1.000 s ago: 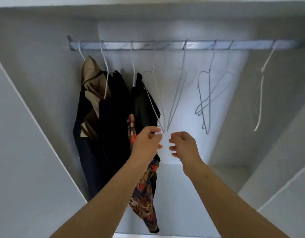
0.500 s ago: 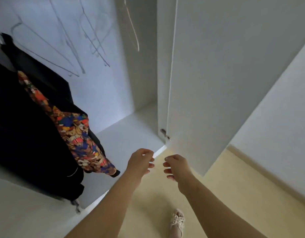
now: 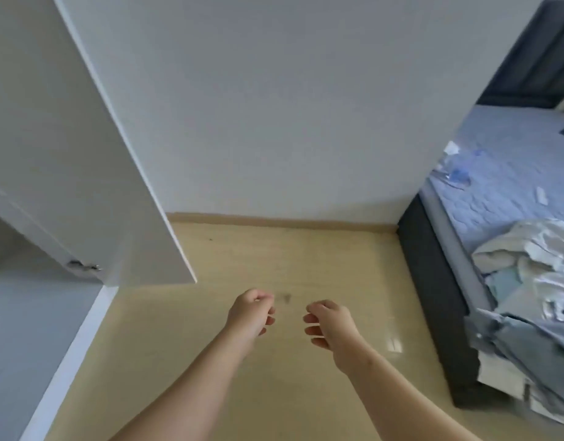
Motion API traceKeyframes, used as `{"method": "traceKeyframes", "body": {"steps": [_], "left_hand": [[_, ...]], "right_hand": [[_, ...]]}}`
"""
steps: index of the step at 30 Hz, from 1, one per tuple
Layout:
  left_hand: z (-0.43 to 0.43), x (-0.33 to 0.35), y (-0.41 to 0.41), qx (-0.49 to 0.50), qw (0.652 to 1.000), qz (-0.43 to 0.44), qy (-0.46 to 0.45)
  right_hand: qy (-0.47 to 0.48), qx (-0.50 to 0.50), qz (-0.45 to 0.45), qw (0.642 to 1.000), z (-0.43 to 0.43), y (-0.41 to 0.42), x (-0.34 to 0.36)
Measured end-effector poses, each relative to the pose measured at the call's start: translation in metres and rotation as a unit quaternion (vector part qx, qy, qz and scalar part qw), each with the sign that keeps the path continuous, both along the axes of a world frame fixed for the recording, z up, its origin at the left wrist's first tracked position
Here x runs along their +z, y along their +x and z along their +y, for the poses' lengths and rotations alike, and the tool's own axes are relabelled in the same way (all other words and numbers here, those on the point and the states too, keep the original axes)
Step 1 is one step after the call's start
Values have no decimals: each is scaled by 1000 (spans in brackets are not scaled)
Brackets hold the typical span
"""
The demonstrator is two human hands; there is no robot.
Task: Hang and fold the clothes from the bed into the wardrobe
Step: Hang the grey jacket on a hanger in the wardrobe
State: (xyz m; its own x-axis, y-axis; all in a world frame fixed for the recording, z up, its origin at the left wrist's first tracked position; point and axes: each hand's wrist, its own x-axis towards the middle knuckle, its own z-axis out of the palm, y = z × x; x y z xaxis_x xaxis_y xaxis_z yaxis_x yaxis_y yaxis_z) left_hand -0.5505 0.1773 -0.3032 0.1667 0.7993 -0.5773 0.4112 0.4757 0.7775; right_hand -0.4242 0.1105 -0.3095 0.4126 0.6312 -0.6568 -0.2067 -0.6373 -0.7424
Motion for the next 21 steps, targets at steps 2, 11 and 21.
{"method": "traceKeyframes", "body": {"steps": [2,11,21], "left_hand": [[-41,-1,76,-62,998,-11,-6],[-163,-3,292,-235,971,-29,-35],[-202,-24,472,-379,924,6,-51]], "right_hand": [[-6,-56,-8,998,-59,69,-1],[-39,-249,-25,967,-229,254,-10],[-51,-393,21,918,-291,385,-36]]}}
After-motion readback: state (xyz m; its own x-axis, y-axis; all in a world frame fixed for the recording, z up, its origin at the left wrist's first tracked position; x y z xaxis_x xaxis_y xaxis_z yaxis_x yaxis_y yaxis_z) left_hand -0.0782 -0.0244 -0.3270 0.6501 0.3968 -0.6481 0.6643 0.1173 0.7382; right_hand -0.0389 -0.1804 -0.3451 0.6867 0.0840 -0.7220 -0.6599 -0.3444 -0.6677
